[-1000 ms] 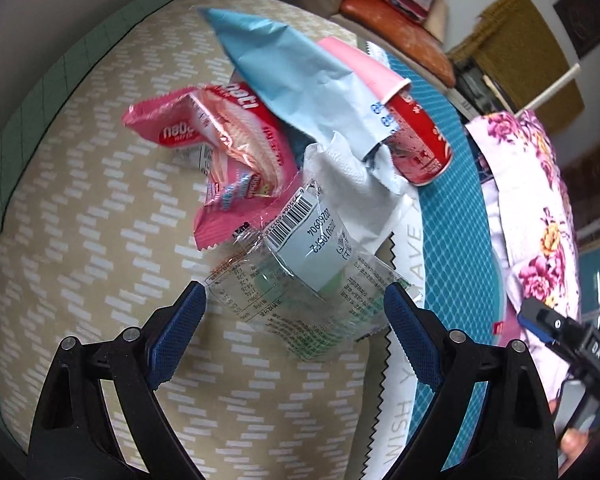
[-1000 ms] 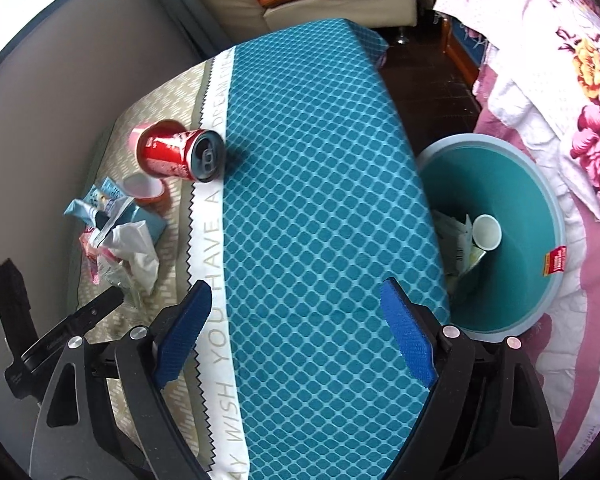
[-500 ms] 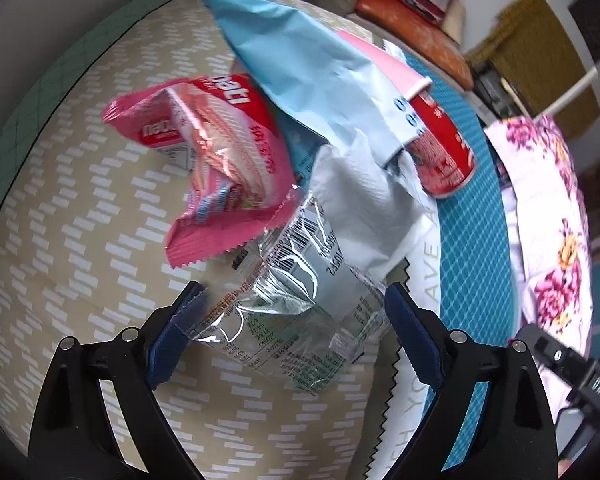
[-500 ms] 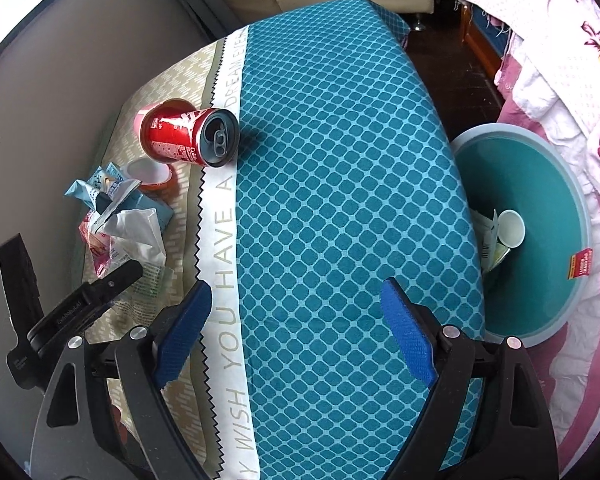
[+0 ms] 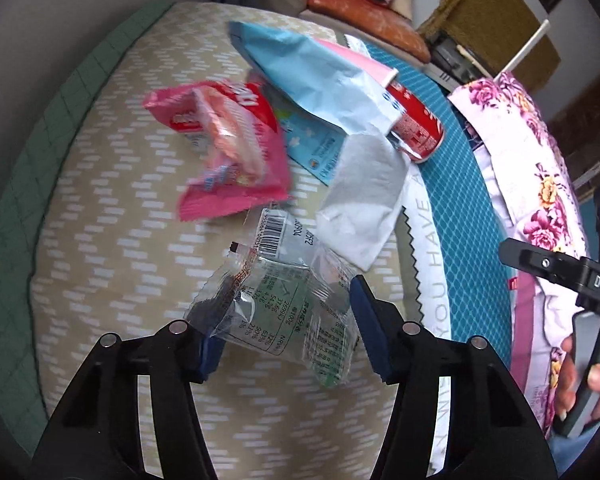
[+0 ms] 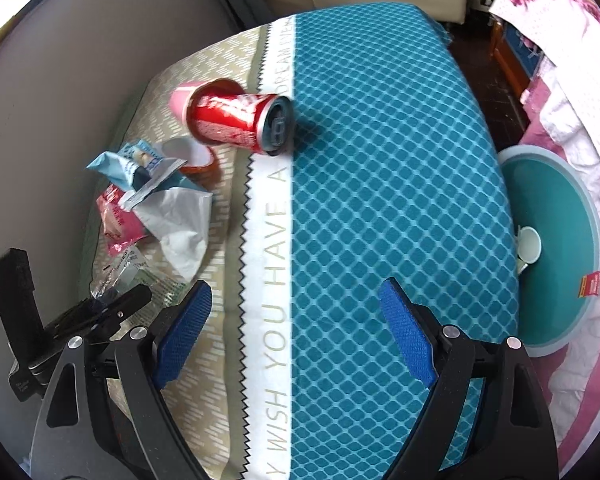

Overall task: Collect trash
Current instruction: 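Grasp the clear plastic bag with the left gripper while the right grasps the white tissue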

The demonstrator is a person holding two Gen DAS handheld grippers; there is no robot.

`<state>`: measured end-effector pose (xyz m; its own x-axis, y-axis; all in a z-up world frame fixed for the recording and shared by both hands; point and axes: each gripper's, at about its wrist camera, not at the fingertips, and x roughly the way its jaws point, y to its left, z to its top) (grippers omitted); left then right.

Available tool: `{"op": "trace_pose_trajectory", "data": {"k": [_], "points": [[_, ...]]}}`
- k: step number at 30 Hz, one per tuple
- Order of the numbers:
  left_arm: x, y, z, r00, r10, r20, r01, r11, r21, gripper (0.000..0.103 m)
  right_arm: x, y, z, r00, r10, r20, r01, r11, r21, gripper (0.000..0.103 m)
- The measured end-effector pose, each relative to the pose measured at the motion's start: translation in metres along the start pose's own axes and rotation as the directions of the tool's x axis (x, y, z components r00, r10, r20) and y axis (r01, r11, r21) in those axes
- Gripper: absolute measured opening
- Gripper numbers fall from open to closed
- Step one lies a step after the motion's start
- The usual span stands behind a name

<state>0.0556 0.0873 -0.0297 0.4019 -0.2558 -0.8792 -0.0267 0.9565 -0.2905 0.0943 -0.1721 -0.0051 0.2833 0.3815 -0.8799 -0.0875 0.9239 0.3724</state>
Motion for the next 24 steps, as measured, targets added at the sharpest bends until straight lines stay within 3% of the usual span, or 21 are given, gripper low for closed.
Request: {"op": "trace_pose_trajectory", "data": {"k": [8,17,19,21,23,24], "points": [[-0.015,0.040,0.001,0.999,-0.027,0.045,0.028,0.999,-0.033,0.058,0.037,0.056,0.018,0.999,0.020,-0.037,-0.023,0.995,-0.097,0.082],[-0.006,0.044,-0.003,0.999,-0.043,0.022,0.043,0.999,0.006,0.059,0.082,0.089,0.035,0.999,-0.003,-0.040,-0.002,0.991,-0.134,0.082],[-0.005,0.044,-0.004,0.999,-0.037,0.022,0.037,0.999,0.018,0.062,0.087,0.092,0.035,0.999,0.002,-0.046,-0.008,0.990,-0.141,0.067],[-0.004,0.043,-0.004,0.999,-0.029,0.019,0.029,0.999,0.024,0.071,0.091,0.094,0.033,0.997,0.008,-0.072,-0.019,0.988,-0.155,0.031],[-0.002,0.043,-0.005,1.000,-0.019,0.018,0.018,0.999,0.027,0.080,0.091,0.095,0.028,0.997,0.009,-0.080,-0.022,0.986,-0.164,0.015],[-0.002,0.042,-0.005,1.000,-0.015,0.019,0.015,0.999,0.028,0.083,0.088,0.095,0.025,0.997,0.014,-0.076,-0.026,0.985,-0.169,0.013]]}}
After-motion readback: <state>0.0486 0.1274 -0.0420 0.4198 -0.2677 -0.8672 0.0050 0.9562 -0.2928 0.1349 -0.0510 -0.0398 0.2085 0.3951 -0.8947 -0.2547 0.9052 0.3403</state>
